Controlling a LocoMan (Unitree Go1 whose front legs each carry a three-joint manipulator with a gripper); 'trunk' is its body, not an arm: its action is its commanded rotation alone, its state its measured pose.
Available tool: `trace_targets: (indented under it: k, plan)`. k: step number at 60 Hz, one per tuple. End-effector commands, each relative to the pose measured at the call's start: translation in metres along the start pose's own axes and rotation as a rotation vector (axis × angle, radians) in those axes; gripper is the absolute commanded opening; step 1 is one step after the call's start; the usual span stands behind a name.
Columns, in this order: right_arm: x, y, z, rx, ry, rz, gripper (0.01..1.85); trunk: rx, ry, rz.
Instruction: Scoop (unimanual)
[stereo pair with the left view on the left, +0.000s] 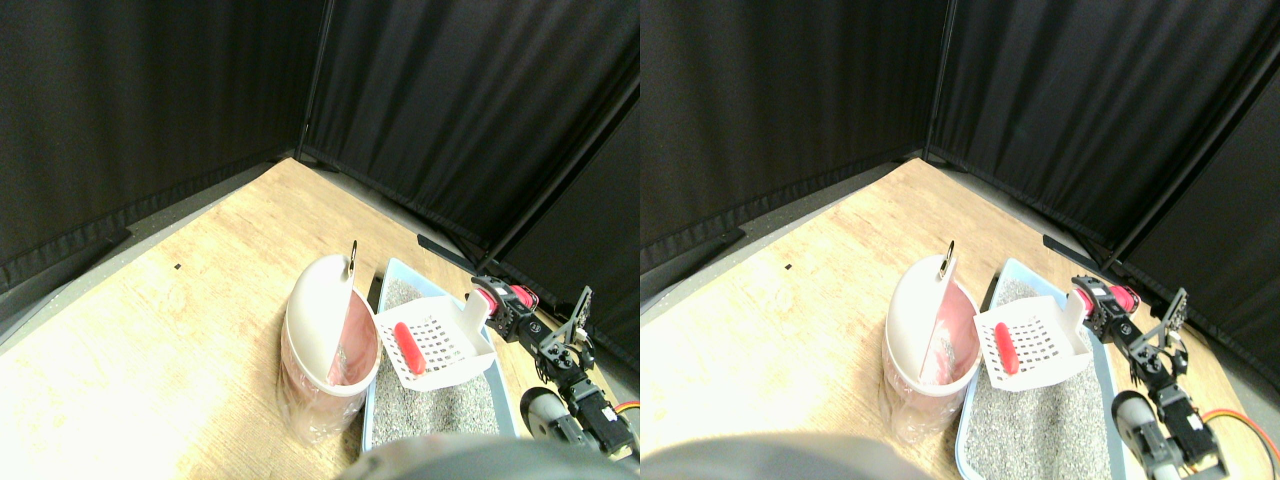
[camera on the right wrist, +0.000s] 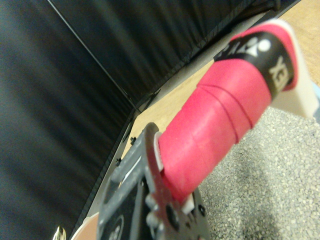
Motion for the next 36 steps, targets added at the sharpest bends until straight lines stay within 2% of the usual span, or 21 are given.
trace_targets:
  k: [1, 20, 28, 36]
  plan:
    - [0.001, 0.005, 0.014, -0.013, -0.044, 0.014, 0.05, 0.002, 0.020, 0.019]
    - [0.002, 0.012, 0.026, -0.117, -0.036, 0.030, 0.05, -0.004, 0.020, 0.021]
    - [0.001, 0.016, 0.032, -0.162, 0.005, -0.001, 0.05, -0.004, 0.020, 0.020]
    - [0.000, 0.018, 0.035, -0.196, 0.003, -0.005, 0.05, -0.006, 0.020, 0.022]
